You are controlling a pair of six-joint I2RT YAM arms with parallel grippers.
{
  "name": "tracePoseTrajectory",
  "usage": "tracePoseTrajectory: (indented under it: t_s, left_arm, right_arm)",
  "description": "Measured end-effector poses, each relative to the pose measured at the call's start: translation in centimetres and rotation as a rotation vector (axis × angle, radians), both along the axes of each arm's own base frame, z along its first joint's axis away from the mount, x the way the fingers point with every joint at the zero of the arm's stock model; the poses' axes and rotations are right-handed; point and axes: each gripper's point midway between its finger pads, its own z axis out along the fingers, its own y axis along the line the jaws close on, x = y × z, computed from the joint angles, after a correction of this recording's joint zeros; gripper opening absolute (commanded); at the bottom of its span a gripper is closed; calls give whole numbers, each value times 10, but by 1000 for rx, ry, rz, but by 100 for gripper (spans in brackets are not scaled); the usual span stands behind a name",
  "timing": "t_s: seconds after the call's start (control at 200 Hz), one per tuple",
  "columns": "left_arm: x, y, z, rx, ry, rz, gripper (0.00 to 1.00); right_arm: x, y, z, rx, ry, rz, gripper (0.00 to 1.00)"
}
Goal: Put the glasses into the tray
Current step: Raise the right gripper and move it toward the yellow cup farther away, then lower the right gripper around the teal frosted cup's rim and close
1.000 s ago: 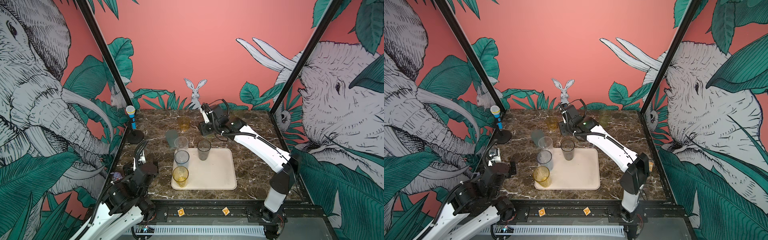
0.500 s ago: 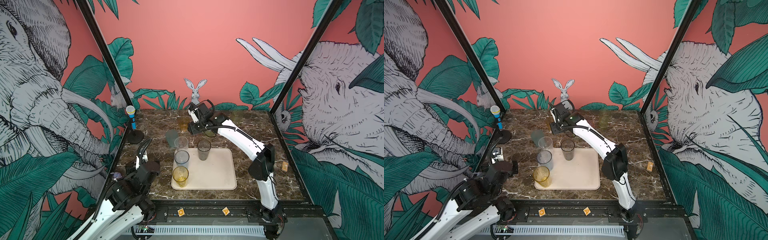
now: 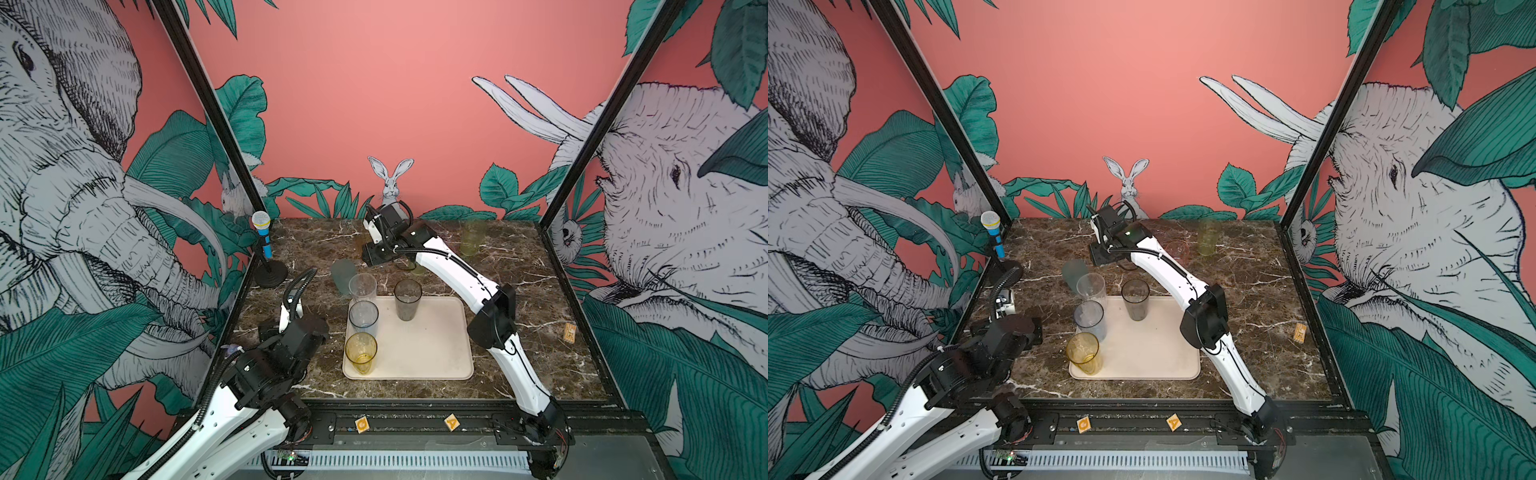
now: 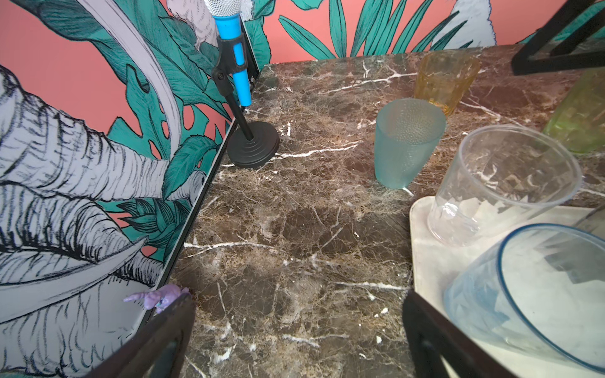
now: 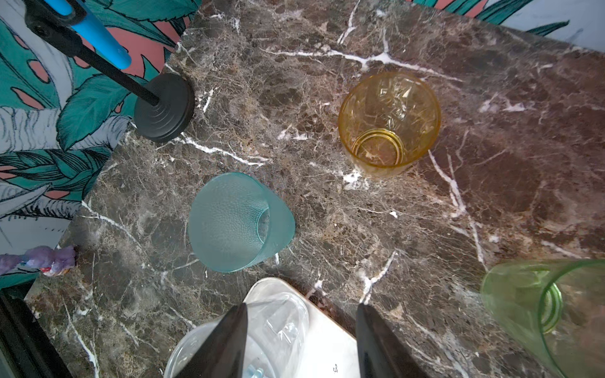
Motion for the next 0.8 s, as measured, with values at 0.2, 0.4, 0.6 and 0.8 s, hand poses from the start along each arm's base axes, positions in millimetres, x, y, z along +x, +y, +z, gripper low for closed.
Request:
tracePoseTrajectory:
  t_s: [0.2,0.4,0.6,0.8]
  left_arm:
    - [5,-8,-7,4,35,-5,99]
    - [8,-13,-14,16,64,-9,99]
    - [11,-17,-14,8,68,-3,99]
    - [11,-18,-15,-6,69,0,99]
  right_arm:
    - [7,9,-16,18,34,-23,56]
    - [10,17,-31,46,71,-38,57]
    - [14,25,-38,73,89,-55,61]
    - [18,30,-41,98,97,-67,63]
